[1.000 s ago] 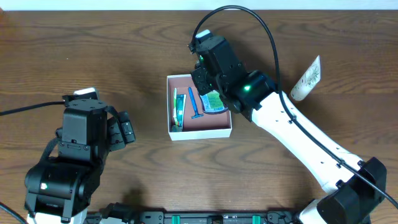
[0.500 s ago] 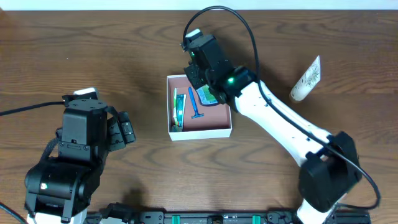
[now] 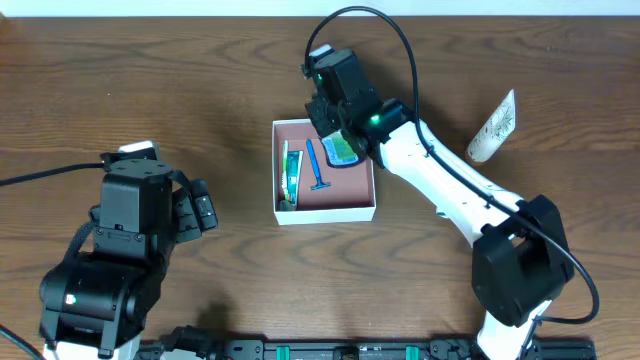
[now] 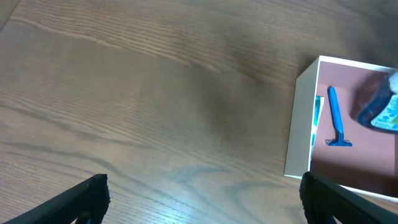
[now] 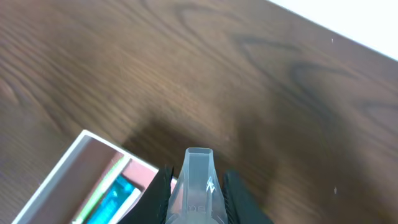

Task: Pack container
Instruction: 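Carry the soap bottle into the box and set it down, then move the right gripper to the white conditioner bottle and grasp it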

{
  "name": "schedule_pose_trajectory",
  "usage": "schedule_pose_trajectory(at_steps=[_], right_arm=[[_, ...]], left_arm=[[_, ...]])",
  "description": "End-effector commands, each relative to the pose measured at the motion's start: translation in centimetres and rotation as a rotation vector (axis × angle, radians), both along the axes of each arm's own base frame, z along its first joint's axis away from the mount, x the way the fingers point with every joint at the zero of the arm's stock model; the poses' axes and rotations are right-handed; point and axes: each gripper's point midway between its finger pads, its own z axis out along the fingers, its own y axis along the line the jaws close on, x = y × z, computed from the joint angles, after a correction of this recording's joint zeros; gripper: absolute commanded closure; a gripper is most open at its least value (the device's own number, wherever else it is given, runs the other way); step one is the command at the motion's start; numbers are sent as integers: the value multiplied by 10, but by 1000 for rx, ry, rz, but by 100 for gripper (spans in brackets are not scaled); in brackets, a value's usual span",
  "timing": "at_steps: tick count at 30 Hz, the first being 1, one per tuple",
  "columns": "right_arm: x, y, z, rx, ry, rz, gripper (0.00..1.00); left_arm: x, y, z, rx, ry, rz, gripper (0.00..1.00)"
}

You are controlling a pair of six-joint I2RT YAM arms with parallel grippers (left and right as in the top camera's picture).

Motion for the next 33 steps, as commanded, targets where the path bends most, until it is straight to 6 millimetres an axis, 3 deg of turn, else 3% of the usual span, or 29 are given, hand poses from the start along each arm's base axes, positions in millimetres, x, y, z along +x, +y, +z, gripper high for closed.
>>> schedule_pose_trajectory(at_steps=[1, 6, 12, 20, 24, 26, 29, 33], right_arm=[[10, 4, 27, 36, -70, 12, 91], [15, 0, 29, 40, -80, 0, 87], [16, -1, 29, 39, -78, -3, 61], [14, 0, 28, 38, -74, 1, 55], [10, 1, 30, 45, -62, 14, 44], [6, -2, 38, 47, -66, 13, 38], [-3, -13, 66, 91, -71, -24, 36], [-21, -56, 116, 127, -93, -127, 33]], left_arm=[[0, 4, 5, 14, -13, 16, 2], [0, 4, 5, 14, -13, 16, 2], [0, 4, 5, 14, -13, 16, 2], [0, 4, 5, 14, -13, 16, 2], [0, 4, 5, 14, -13, 16, 2], [0, 4, 5, 14, -13, 16, 2], [0, 4, 5, 14, -13, 16, 2], [0, 4, 5, 14, -13, 16, 2]])
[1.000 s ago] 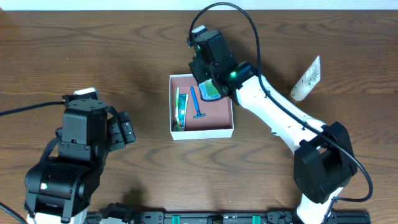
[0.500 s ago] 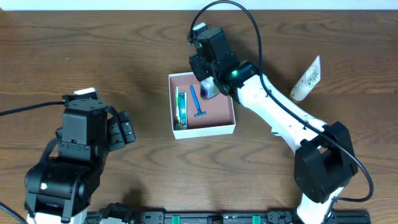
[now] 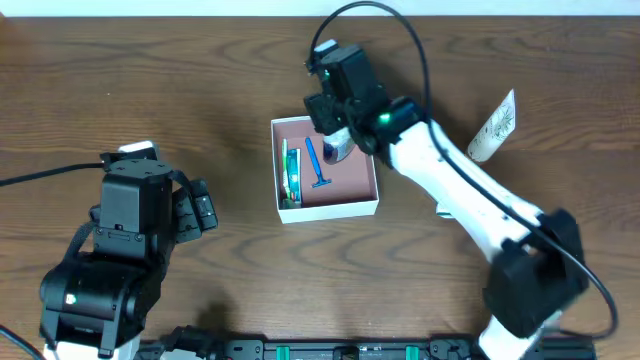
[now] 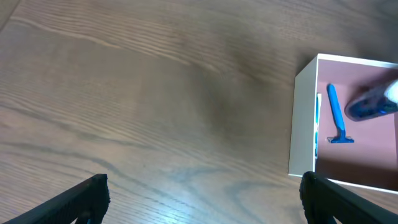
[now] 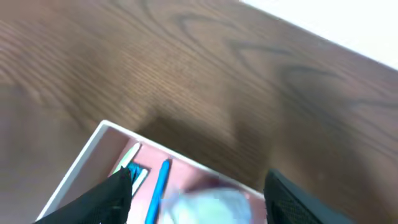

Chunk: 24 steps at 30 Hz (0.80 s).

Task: Pack container
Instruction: 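Move the right gripper to the white conditioner bottle and grasp it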

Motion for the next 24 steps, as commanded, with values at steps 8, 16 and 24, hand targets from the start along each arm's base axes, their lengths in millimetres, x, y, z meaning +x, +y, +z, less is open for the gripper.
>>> schedule_pose_trajectory(at_steps=[8, 16, 24], right_arm=[[-49, -186, 98, 100, 44, -528, 36], [-53, -268, 51, 31, 228, -760, 41], [-43, -304, -14, -47, 405, -887, 43]], left_arm=[[0, 4, 5, 14, -13, 16, 2], [0, 4, 5, 14, -13, 16, 2], [0, 4, 5, 14, -13, 16, 2]])
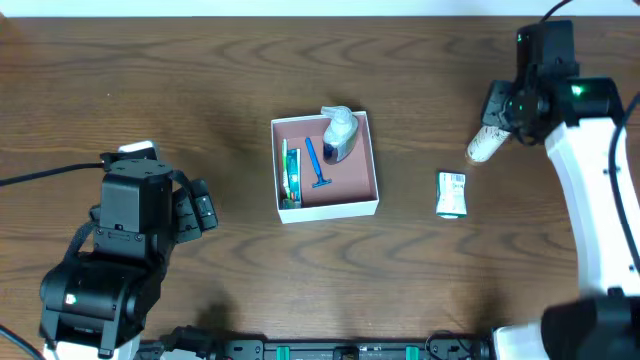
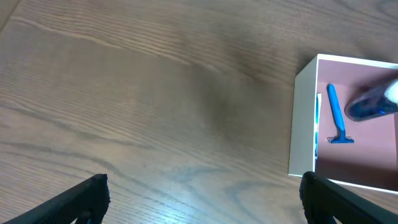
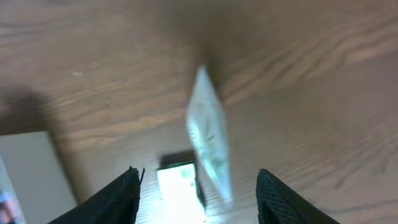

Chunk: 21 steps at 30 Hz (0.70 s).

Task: Pack container
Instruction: 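Move the right gripper to the white conditioner bottle and grasp it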

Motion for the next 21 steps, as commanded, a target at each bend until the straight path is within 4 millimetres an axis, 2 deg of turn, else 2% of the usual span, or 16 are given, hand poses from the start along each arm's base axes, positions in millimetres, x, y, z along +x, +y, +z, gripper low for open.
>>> schedule_pose_trajectory(at_steps=[1, 3, 6, 8, 11, 15, 17, 21], right_arm=[[4, -12, -28, 4, 72, -56, 45], [7, -13, -43, 8, 112, -59, 51], [10, -13, -62, 10, 160, -59, 77], [13, -12, -65, 13, 157, -56, 99], [17, -11, -56, 14, 118, -54, 99], [14, -5, -26, 24, 36, -36, 99], [9, 2, -1, 35, -26, -10, 99], [-12, 38, 60, 95, -189, 114, 99]], left_arm=[[0, 4, 5, 14, -13, 16, 2], [0, 4, 5, 14, -13, 16, 2], [0, 4, 5, 14, -13, 16, 2], [0, 4, 5, 14, -13, 16, 2], [0, 4, 5, 14, -13, 16, 2], [0, 4, 5, 14, -13, 16, 2], [0, 4, 5, 14, -13, 16, 2], [0, 4, 5, 14, -13, 16, 2]])
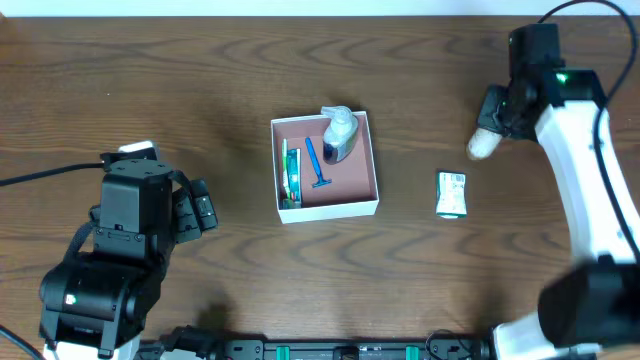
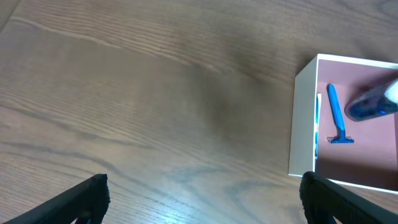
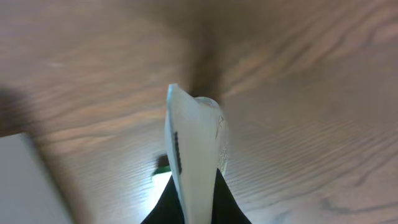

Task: Pack container
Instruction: 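Move the right gripper to the white conditioner bottle and grasp it, then place the conditioner bottle into the box and release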

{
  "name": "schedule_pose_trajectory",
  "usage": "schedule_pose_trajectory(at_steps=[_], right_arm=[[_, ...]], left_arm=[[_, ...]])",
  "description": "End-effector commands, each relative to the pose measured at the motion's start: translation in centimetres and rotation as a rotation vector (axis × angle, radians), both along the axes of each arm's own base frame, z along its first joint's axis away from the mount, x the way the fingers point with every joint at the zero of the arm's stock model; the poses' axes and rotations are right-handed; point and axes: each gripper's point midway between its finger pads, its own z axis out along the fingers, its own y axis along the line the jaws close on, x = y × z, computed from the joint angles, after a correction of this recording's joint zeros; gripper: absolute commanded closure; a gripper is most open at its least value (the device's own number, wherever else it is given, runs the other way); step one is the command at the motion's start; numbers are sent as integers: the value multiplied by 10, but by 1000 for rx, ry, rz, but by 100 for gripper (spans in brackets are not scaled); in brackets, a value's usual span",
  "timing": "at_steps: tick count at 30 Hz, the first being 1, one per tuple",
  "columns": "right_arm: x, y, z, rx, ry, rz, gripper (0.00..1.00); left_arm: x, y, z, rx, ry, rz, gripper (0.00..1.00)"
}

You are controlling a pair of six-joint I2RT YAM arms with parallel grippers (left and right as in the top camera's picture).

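Note:
The white container (image 1: 277,170) with a pink floor sits mid-table and holds a green toothpaste tube (image 1: 291,172), a blue razor (image 1: 316,165) and a blue bottle (image 1: 337,135) with a white cap. At the far right my right gripper (image 1: 493,118) is shut on a white tube (image 1: 481,146); in the right wrist view the tube (image 3: 193,140) stands pinched between the black fingers of that gripper (image 3: 193,202). My left gripper (image 2: 205,194) hangs open over bare wood, left of the container (image 2: 303,124).
A small green and white packet (image 1: 451,194) lies on the table right of the container, and a corner of the packet (image 3: 163,169) shows beside the held tube. The left arm's body (image 1: 120,235) fills the left front.
My right gripper, which stood open around the white tube at the far right, is now shut on it. The left arm and the container's contents have not moved.
My right gripper first held the blue bottle over the container. Then it was open there with the bottle lying inside. After that it was at the far right, open over the white tube, and now it grips that tube.

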Motion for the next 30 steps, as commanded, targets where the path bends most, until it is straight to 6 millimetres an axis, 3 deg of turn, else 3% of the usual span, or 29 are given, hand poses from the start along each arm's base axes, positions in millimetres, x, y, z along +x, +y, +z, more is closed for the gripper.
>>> schedule_pose_trajectory(at_steps=[1, 3, 6, 10, 14, 19, 23, 30], right_arm=[[-23, 39, 87, 69, -241, 131, 99], [-43, 67, 117, 102, -325, 218, 99], [-66, 101, 141, 134, -393, 328, 99], [-84, 145, 145, 191, -397, 433, 99], [-90, 183, 125, 219, -324, 502, 99], [-79, 222, 86, 236, -213, 544, 99], [-61, 233, 51, 196, -141, 535, 99], [-34, 234, -4, 89, -55, 499, 99]], left_arm=[[0, 4, 5, 14, -13, 16, 2], [0, 4, 5, 14, -13, 16, 2], [0, 4, 5, 14, -13, 16, 2], [0, 4, 5, 14, -13, 16, 2], [0, 4, 5, 14, -13, 16, 2], [0, 4, 5, 14, -13, 16, 2], [0, 4, 5, 14, -13, 16, 2], [0, 4, 5, 14, -13, 16, 2]])
